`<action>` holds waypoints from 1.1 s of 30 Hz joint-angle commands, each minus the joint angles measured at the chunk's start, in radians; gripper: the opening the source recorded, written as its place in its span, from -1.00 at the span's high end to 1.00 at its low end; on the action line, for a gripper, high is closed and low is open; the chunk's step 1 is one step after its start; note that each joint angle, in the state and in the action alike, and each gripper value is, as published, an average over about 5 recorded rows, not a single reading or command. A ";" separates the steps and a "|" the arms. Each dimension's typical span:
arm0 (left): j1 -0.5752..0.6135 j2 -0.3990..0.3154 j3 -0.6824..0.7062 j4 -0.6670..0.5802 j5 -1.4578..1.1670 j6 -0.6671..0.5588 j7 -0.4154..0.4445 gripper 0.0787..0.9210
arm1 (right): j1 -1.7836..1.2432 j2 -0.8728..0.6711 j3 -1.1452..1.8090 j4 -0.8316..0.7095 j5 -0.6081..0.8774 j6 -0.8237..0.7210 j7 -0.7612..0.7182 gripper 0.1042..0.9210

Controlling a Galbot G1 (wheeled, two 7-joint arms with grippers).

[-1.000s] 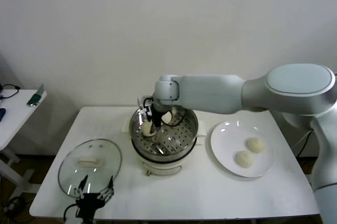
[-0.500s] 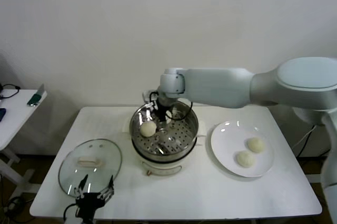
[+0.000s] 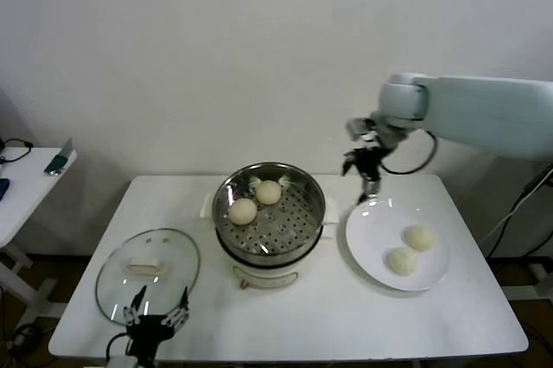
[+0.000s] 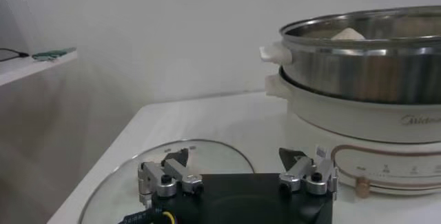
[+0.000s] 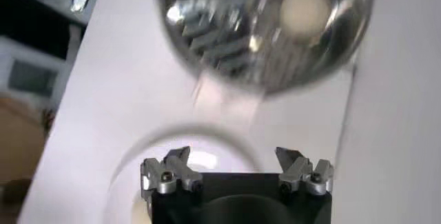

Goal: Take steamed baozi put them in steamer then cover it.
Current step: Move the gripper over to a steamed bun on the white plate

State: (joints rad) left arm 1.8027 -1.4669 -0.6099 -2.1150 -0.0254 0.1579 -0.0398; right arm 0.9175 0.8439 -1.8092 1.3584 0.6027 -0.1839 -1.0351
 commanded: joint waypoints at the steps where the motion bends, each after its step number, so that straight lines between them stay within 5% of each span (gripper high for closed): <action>1: 0.001 -0.002 0.000 0.003 0.002 -0.001 0.000 -0.77 | -0.141 -0.269 -0.027 0.045 -0.199 -0.010 0.011 -0.76; 33: 0.006 -0.009 0.005 0.014 0.014 0.003 0.000 -0.77 | -0.627 -0.175 0.378 -0.110 -0.271 -0.127 0.183 -0.76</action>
State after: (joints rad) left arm 1.8082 -1.4755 -0.6048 -2.1023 -0.0122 0.1603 -0.0392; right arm 0.3745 0.6599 -1.4951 1.2822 0.3538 -0.2977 -0.8802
